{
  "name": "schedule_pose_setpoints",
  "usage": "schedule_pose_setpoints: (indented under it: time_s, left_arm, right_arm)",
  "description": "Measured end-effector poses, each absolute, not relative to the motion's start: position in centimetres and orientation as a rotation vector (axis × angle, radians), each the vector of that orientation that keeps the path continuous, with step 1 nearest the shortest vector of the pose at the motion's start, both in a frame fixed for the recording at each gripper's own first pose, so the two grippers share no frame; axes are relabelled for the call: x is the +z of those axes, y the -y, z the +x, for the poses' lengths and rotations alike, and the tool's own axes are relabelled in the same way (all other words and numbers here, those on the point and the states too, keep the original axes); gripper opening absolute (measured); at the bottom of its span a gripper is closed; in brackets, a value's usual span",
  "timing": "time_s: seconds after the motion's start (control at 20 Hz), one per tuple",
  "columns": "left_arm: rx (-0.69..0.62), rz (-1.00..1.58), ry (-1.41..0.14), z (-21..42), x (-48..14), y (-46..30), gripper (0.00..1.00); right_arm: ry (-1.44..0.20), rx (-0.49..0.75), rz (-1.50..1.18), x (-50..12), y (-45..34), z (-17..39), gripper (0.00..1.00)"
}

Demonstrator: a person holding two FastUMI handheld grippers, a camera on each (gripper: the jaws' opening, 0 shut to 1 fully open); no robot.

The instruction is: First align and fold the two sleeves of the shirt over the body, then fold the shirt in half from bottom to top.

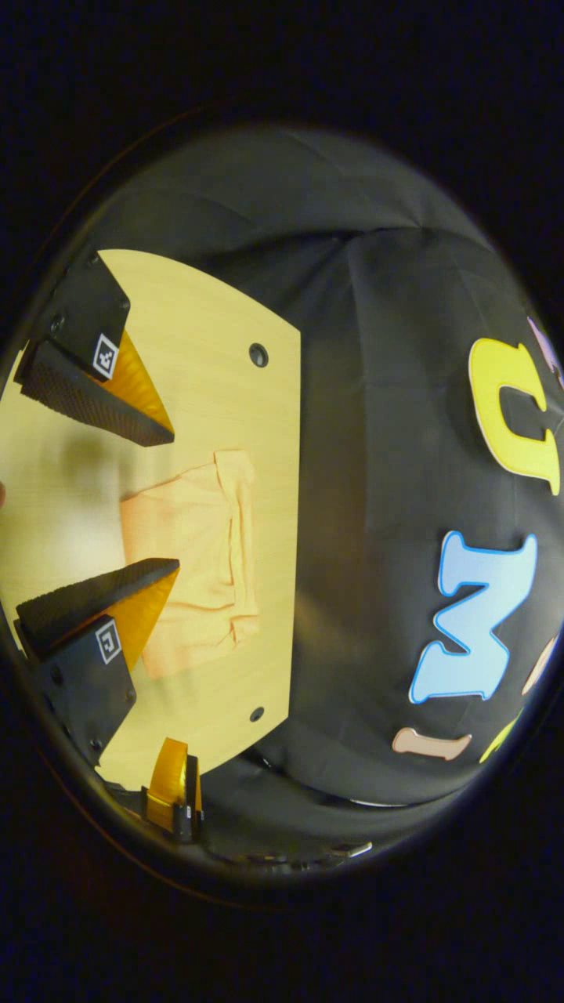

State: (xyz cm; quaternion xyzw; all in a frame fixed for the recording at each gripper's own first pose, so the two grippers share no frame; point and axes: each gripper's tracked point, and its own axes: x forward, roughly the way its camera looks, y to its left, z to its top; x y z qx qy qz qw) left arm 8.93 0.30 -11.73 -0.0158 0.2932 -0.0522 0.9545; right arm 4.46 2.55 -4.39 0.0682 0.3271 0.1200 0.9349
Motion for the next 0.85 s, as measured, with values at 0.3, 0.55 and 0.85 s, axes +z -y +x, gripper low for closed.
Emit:
schedule_pose_setpoints:
  time_s: [0.3, 0.55, 0.85]
  left_arm:
    - [-0.133, -0.017, -0.563, 0.7, -10.4, 0.1, 0.95]
    - [-0.142, -0.018, -0.508, -3.8, -9.1, -0.2, 0.97]
    - [-0.158, -0.023, -0.455, -5.9, -8.0, 0.2, 0.93]
  right_arm:
    - [-0.622, 0.244, 0.180, -3.1, -2.2, -2.3, 0.59]
    - [-0.556, 0.252, 0.179, -2.2, -2.7, -5.5, 0.59]
    - [-0.494, 0.250, 0.172, -1.9, -3.3, -7.4, 0.59]
